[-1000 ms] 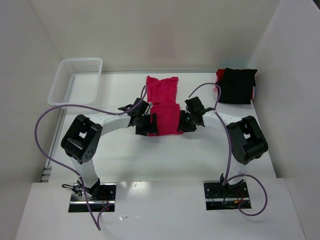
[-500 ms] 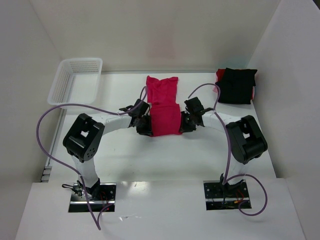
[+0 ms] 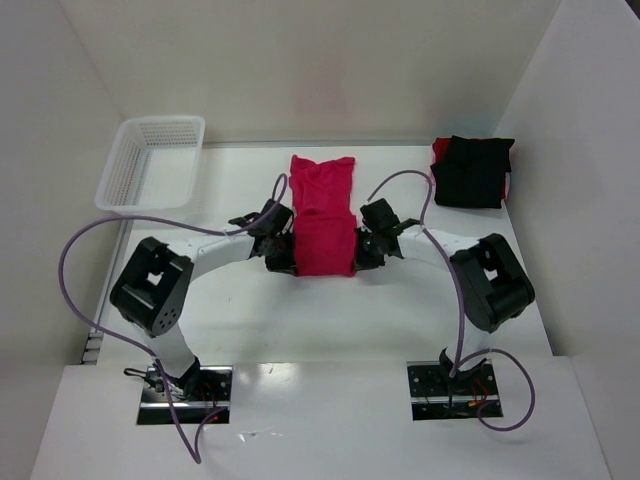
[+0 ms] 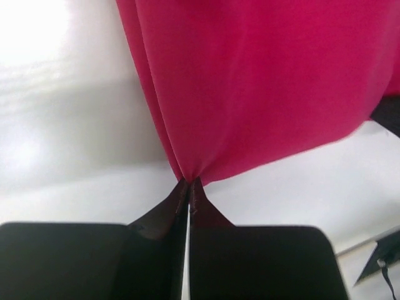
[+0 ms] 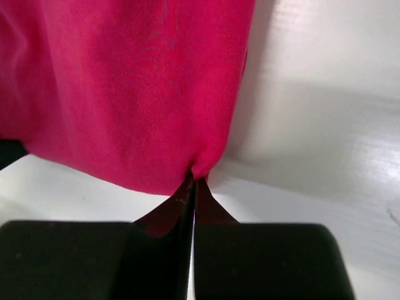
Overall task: Fold and stack the t-shirts
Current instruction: Grab one side of the 2/3 rectangular tshirt with both arms
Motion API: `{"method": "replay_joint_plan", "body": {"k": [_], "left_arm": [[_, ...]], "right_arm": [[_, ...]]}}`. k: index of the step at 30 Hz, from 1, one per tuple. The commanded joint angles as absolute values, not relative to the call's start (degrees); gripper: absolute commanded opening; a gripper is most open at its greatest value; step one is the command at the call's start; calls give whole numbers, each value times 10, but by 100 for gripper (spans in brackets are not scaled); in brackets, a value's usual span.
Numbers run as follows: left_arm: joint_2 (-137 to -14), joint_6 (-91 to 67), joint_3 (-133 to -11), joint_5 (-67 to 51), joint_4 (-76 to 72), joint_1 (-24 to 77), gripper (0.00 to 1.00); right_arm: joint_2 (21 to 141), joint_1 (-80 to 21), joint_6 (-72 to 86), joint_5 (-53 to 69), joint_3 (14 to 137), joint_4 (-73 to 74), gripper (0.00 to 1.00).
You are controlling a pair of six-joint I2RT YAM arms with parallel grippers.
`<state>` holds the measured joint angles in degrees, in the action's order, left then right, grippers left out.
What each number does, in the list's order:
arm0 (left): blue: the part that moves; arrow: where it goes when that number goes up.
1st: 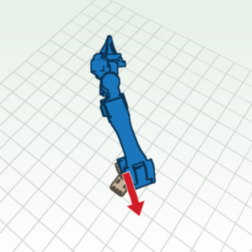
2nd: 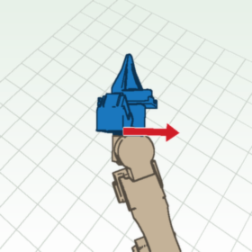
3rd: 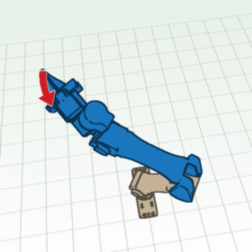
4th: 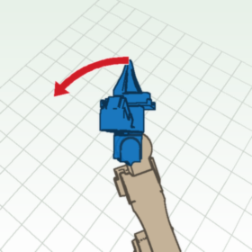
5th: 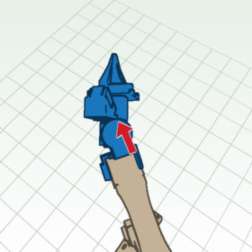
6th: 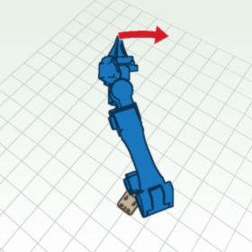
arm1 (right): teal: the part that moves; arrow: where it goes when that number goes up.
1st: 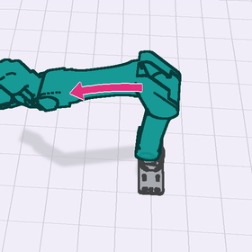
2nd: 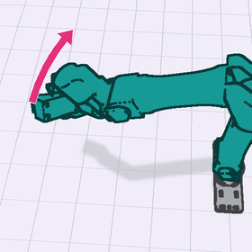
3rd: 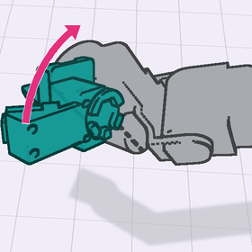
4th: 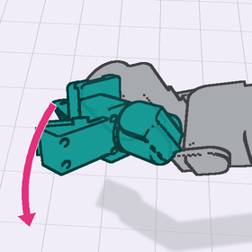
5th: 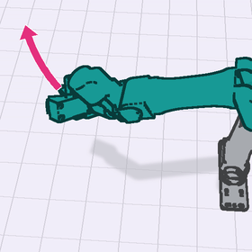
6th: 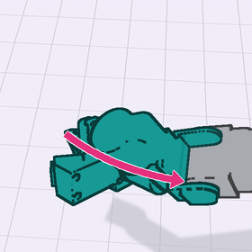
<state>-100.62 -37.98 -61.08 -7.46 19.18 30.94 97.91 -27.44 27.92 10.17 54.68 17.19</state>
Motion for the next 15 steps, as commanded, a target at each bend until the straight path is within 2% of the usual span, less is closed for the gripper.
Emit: {"method": "replay_joint_plan", "body": {"k": [1, 11, 15], "left_arm": [[-933, -386, -600, -68, 251, 311, 0], [-781, -398, -534, -78, 350, 311, 0], [-732, -403, -553, -84, 379, 311, 0]], "right_arm": [[919, -293, 304, 86, 541, 192, 0], [780, -318, 356, 83, 501, 259, 0], [727, -323, 384, 91, 512, 275, 0]]}}
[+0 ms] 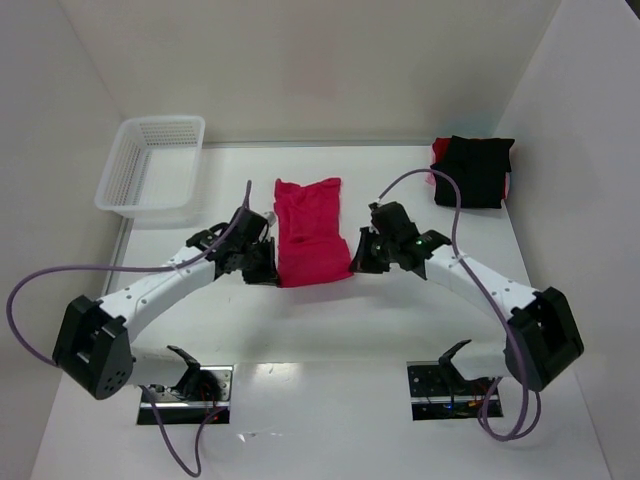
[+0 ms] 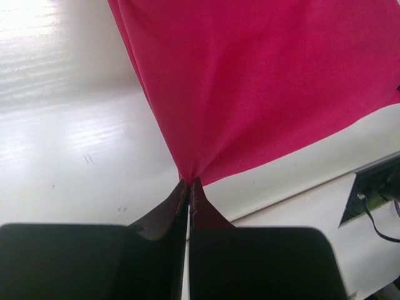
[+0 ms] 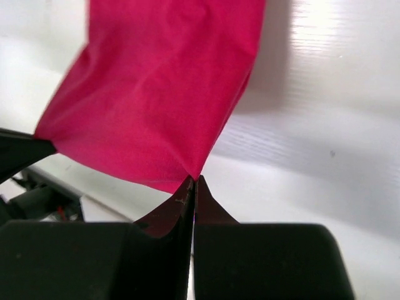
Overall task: Fold and stack the t-shirts
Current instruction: Grab one side of the 2/3 rectangular tshirt with both arms
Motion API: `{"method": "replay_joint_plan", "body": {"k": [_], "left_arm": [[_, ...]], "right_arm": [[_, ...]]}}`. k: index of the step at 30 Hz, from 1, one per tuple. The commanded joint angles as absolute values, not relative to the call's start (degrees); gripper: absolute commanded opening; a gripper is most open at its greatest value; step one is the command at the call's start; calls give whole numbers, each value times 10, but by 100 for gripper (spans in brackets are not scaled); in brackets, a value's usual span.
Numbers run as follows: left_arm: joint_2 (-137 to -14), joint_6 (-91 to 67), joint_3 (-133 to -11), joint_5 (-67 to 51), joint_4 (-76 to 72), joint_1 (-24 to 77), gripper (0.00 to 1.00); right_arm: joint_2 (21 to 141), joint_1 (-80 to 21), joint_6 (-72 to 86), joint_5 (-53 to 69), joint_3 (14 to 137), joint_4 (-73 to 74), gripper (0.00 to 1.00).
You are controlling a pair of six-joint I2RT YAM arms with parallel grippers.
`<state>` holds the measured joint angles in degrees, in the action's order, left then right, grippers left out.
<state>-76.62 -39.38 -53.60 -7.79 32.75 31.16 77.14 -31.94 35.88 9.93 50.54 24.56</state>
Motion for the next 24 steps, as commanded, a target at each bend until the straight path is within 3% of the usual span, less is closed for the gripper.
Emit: {"method": "replay_joint_plan", "body": {"k": [1, 9, 24], "left_arm": [[-727, -403, -563, -71, 384, 311, 0], [-781, -351, -694, -45, 393, 261, 0], [-1036, -283, -950, -46, 362, 169, 0]], "right_arm": [[720, -323, 384, 91, 519, 282, 0], [770, -318, 354, 69, 641, 265, 0], [1024, -235, 262, 67, 896, 212, 0]]}}
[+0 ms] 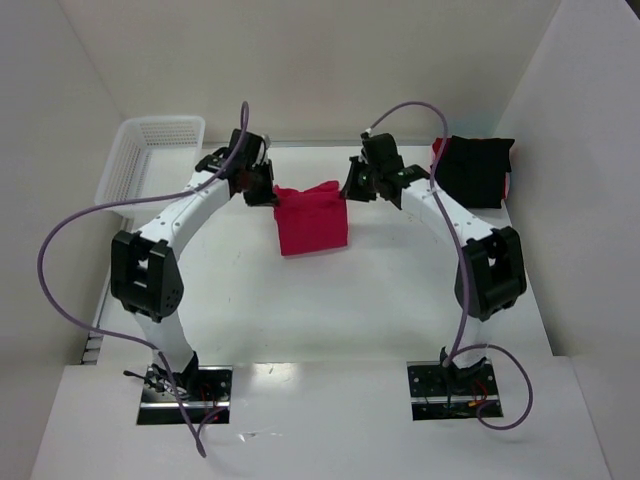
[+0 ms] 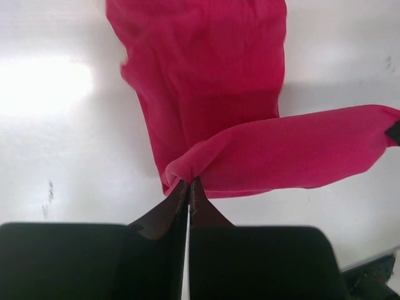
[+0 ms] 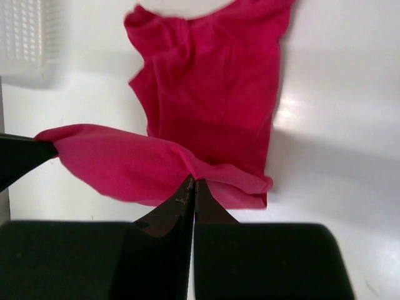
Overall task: Fold and stack the t-shirts
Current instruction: Fold the long partially folded tshirt into a neat square
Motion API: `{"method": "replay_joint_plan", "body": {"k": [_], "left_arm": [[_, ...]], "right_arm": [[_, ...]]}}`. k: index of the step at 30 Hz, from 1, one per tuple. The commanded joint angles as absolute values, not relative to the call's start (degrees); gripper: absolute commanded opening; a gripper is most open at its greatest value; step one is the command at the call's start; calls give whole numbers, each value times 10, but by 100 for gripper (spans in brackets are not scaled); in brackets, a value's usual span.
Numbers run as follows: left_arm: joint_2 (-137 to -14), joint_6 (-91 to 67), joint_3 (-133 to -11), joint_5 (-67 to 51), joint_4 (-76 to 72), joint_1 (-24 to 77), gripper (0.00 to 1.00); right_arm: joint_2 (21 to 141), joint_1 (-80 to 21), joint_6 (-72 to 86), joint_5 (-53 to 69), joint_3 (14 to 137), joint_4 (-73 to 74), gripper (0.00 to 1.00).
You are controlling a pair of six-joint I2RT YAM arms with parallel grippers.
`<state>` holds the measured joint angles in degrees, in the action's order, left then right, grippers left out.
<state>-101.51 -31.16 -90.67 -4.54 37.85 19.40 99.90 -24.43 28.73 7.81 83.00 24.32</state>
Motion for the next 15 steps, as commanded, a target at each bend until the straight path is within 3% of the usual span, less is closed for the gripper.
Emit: {"method": "replay_joint_plan", "body": {"k": [1, 15], "left_arm": [[-1061, -274, -974, -51, 356, 164, 0], [-1255, -246, -1132, -75, 334, 118, 0]], "right_arm": [[1034, -235, 255, 67, 907, 207, 0], [1236, -214, 249, 59, 1078, 192, 0]]}}
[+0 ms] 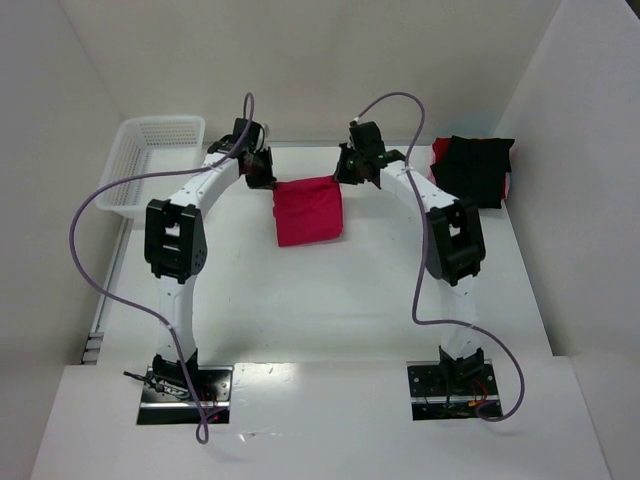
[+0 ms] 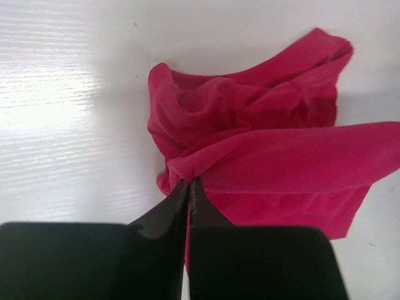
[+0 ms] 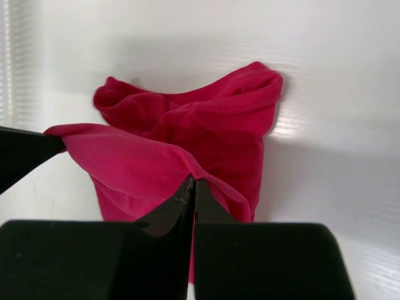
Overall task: Fold and stack the t-shirts
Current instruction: Fold the long partially folded tshirt into a neat square
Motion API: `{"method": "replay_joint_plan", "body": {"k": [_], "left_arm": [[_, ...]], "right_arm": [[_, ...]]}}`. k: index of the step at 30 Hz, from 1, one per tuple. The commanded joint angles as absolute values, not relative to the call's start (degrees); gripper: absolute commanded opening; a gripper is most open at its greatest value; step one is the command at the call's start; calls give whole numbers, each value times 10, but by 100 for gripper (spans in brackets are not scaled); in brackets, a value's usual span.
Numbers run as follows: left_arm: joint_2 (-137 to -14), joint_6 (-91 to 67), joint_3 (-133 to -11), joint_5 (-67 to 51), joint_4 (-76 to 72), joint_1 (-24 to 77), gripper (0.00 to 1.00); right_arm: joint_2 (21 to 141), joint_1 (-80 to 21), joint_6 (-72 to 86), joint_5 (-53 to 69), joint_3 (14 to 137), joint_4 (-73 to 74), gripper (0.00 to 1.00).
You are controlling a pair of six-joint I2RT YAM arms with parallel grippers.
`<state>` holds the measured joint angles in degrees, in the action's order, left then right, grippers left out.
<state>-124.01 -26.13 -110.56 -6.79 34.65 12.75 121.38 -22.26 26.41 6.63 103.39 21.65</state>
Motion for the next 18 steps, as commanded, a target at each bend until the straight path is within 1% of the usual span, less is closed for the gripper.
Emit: {"method": "replay_joint_plan", "body": {"k": [1, 10, 11, 12, 13, 14, 15, 16, 17, 18], "left_arm": [[-1262, -246, -1132, -75, 323, 118, 0], [-1323, -246, -1200, -89, 310, 95, 1], [-1330, -246, -1200, -89, 310, 95, 4], [-1330, -241, -1206, -89, 310, 95, 5], [-1336, -241, -1212, -89, 310, 95, 7], [-1342, -241, -1212, -94, 310, 95, 10], [-1352, -241, -1219, -103, 310, 95, 19], [-1352, -236, -1225, -103, 310, 95, 31], [-1360, -236, -1235, -112, 310, 95, 41], [-1366, -236, -1235, -112, 310, 95, 45]], "right_arm": [[1244, -214, 249, 59, 1084, 192, 0], [1330, -203, 254, 59, 1162, 178, 0], [1336, -203, 254, 59, 1177, 178, 0], [1341, -198, 254, 59, 1183, 178, 1], [1347, -198, 254, 59, 1183, 178, 6], [1347, -198, 254, 59, 1188, 178, 8], [1347, -198, 254, 59, 1188, 173, 9], [1347, -198, 254, 59, 1188, 173, 19], [1347, -193, 254, 53, 1188, 173, 30], [1347, -192, 254, 53, 1188, 167, 35]]}}
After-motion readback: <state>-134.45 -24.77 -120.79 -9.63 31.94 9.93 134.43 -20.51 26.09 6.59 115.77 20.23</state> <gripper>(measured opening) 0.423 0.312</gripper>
